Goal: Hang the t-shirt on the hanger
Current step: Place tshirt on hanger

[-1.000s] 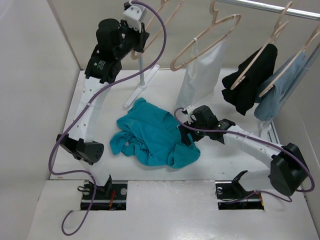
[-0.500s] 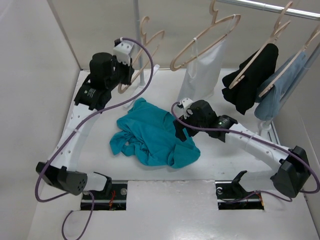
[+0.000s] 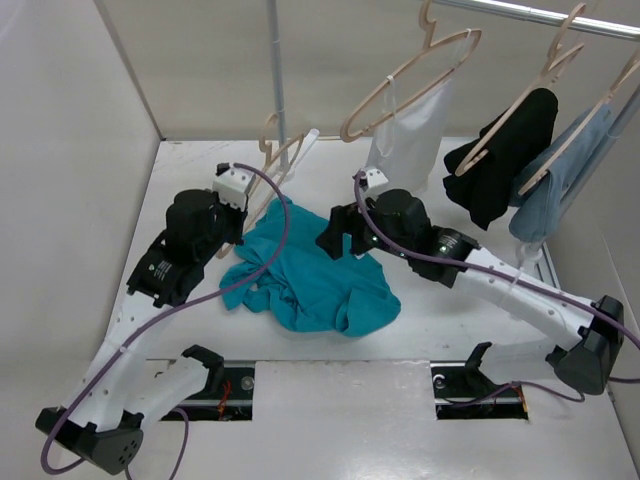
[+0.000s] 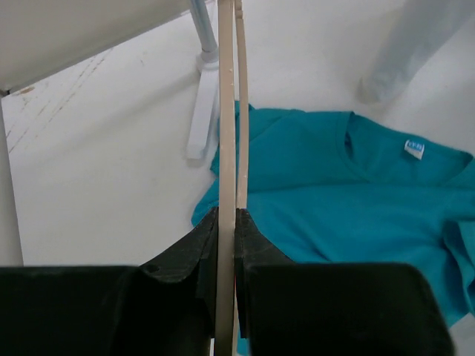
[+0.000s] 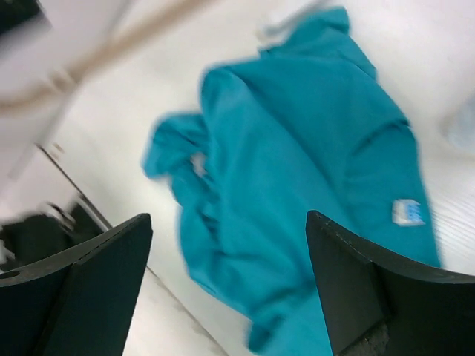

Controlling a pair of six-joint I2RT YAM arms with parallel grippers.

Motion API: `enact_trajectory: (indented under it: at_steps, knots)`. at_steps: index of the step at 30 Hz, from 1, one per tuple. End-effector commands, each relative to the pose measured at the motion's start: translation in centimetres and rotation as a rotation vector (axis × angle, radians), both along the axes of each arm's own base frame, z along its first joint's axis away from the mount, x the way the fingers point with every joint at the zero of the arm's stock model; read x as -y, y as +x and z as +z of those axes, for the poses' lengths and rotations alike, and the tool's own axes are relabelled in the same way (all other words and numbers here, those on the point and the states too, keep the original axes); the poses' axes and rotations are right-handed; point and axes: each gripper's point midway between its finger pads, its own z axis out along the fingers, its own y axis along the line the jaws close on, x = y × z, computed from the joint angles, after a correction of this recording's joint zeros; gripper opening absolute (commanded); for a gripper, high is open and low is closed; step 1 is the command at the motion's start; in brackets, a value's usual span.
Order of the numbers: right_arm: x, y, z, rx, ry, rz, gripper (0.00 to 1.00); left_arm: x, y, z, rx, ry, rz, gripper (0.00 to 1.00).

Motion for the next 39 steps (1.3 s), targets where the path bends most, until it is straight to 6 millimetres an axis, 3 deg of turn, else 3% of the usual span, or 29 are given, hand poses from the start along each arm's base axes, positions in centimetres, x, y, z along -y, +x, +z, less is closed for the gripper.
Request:
enact_trajectory:
  at_steps: [1,3,6,7,9,10,12,13,14,24,25,29,34,39]
  knots:
    - [-4.2,1.7,7.1,0.029,0.299,-0.120,0.89,-0.8,-1.1,-1.0,0.020,0.053,-0.001,0.00]
    - [-7.4,1.6,8.4,0.030,0.316,-0.098,0.90,-1.1,-1.4,-1.4,0.013,0.069,-0.006,0.00]
    - [-10.1,1.8,10.1,-0.005,0.381,-0.106,0.90,-1.1,-2.0,-1.7,0.009,0.106,-0.040,0.00]
    - [-11.3,2.3,8.8,-0.056,0.386,-0.124,0.90,-1.3,-2.2,-1.7,0.010,0.115,-0.044,0.00]
    - [-12.2,3.0,8.0,-0.085,0.391,-0.147,0.90,-1.2,-2.6,-2.6,-0.018,0.134,-0.063,0.00]
    - [-12.8,3.3,8.6,-0.089,0.415,-0.149,0.90,-1.2,-2.6,-2.6,-0.018,0.134,-0.063,0.00]
    - [-13.9,4.2,7.1,-0.114,0.404,-0.170,0.90,-1.1,-3.0,-3.5,-0.046,0.149,-0.085,0.00]
    - [-14.3,4.6,7.8,-0.111,0.422,-0.181,0.90,-1.1,-3.0,-3.5,-0.046,0.149,-0.085,0.00]
    - [-15.1,5.1,6.5,-0.129,0.409,-0.188,0.90,-1.0,-3.1,-4.0,-0.059,0.150,-0.094,0.00]
    - [-18.7,8.3,3.7,-0.190,0.418,-0.218,0.91,-1.0,-2.7,-6.0,-0.071,0.184,-0.107,0.00]
    - [-18.9,8.8,1.6,-0.228,0.391,-0.230,0.91,-1.2,-2.7,-6.5,-0.080,0.192,-0.099,0.00]
    - [-18.6,8.4,-1.3,-0.329,0.365,-0.222,0.90,-1.5,-2.1,-6.2,-0.054,0.196,-0.067,0.00]
    - [-18.7,9.0,-2.8,-0.352,0.351,-0.234,0.73,-1.2,-2.2,-7.1,-0.066,0.210,-0.098,0.00]
    - [-19.4,9.1,-3.9,-0.383,0.353,-0.206,0.66,-0.6,-2.7,-7.8,-0.066,0.229,-0.168,0.00]
